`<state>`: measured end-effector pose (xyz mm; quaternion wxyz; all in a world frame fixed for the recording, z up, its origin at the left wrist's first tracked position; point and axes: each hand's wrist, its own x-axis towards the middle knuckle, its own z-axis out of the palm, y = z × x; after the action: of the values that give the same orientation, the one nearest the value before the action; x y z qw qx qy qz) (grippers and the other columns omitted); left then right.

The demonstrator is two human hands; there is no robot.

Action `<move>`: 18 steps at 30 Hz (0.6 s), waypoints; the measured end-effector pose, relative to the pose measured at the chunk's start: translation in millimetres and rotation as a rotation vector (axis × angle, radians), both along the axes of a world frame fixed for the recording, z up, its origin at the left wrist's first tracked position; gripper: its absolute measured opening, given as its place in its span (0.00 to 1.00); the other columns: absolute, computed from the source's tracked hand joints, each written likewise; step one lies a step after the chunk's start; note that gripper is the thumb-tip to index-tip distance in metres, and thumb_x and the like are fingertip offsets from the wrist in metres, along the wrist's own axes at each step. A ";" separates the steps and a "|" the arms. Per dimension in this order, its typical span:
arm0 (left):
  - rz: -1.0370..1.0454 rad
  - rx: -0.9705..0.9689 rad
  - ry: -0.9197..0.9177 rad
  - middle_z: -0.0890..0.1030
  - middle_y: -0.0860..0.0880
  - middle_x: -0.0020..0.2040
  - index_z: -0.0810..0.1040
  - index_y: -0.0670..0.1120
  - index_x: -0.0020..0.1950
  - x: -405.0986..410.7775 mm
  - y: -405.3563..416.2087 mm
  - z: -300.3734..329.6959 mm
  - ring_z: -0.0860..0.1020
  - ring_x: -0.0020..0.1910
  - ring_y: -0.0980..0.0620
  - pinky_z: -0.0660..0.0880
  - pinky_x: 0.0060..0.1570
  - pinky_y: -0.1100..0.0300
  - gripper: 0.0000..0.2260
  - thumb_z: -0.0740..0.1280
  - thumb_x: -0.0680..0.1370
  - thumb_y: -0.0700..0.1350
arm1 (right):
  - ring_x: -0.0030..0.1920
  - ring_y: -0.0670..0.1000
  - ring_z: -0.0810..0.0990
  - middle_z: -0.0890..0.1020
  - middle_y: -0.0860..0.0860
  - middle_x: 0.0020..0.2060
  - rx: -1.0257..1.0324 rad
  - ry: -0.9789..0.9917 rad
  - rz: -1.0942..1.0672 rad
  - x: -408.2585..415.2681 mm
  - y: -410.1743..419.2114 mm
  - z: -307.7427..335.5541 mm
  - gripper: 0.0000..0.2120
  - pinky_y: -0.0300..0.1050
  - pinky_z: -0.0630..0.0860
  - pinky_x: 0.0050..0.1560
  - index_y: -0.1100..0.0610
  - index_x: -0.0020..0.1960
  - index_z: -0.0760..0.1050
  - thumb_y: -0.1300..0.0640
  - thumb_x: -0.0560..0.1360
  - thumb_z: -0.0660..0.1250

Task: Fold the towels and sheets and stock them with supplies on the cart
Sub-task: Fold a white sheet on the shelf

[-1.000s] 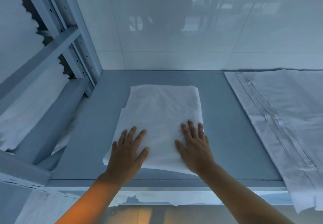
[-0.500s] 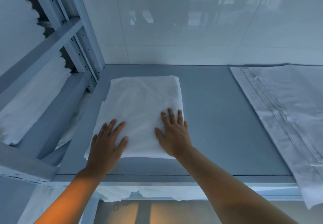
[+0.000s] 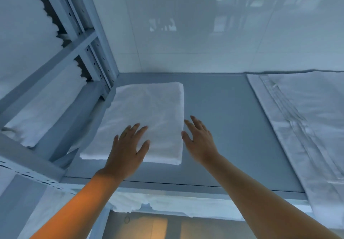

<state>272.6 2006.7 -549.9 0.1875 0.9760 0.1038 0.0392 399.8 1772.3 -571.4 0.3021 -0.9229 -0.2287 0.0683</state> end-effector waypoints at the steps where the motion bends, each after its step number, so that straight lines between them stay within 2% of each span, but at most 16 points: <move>1: -0.017 -0.009 -0.013 0.59 0.54 0.83 0.62 0.58 0.81 10.7 -21.3 5.5 0.54 0.83 0.49 0.55 0.79 0.39 0.25 0.51 0.85 0.62 | 0.83 0.53 0.51 0.54 0.48 0.83 -0.007 -0.007 -0.020 6.5 -21.4 3.6 0.27 0.58 0.53 0.80 0.49 0.82 0.59 0.44 0.86 0.55; 6: -0.146 -0.059 -0.062 0.62 0.52 0.82 0.65 0.54 0.80 78.3 -158.6 21.3 0.57 0.82 0.48 0.57 0.77 0.42 0.23 0.58 0.85 0.55 | 0.82 0.53 0.53 0.56 0.50 0.83 -0.050 -0.041 -0.142 42.1 -149.5 16.1 0.27 0.57 0.54 0.80 0.51 0.82 0.60 0.45 0.85 0.56; 12: -0.329 -0.081 -0.039 0.59 0.52 0.83 0.62 0.55 0.82 139.3 -324.4 17.6 0.55 0.82 0.49 0.55 0.78 0.43 0.24 0.56 0.85 0.57 | 0.82 0.53 0.53 0.56 0.50 0.83 -0.117 -0.078 -0.289 70.8 -323.5 17.1 0.26 0.59 0.56 0.79 0.51 0.81 0.62 0.46 0.85 0.56; 18: -0.465 -0.058 -0.003 0.56 0.53 0.84 0.58 0.58 0.82 176.2 -465.2 -9.1 0.51 0.83 0.49 0.55 0.78 0.40 0.25 0.53 0.85 0.60 | 0.83 0.51 0.46 0.50 0.47 0.84 -0.265 -0.064 -0.336 85.2 -473.6 1.1 0.28 0.60 0.50 0.81 0.49 0.83 0.56 0.43 0.85 0.53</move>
<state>448.8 1541.5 -559.0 0.2198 0.9677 -0.1230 -0.0066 485.0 1298.7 -570.2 0.1777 -0.9814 -0.0702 0.0169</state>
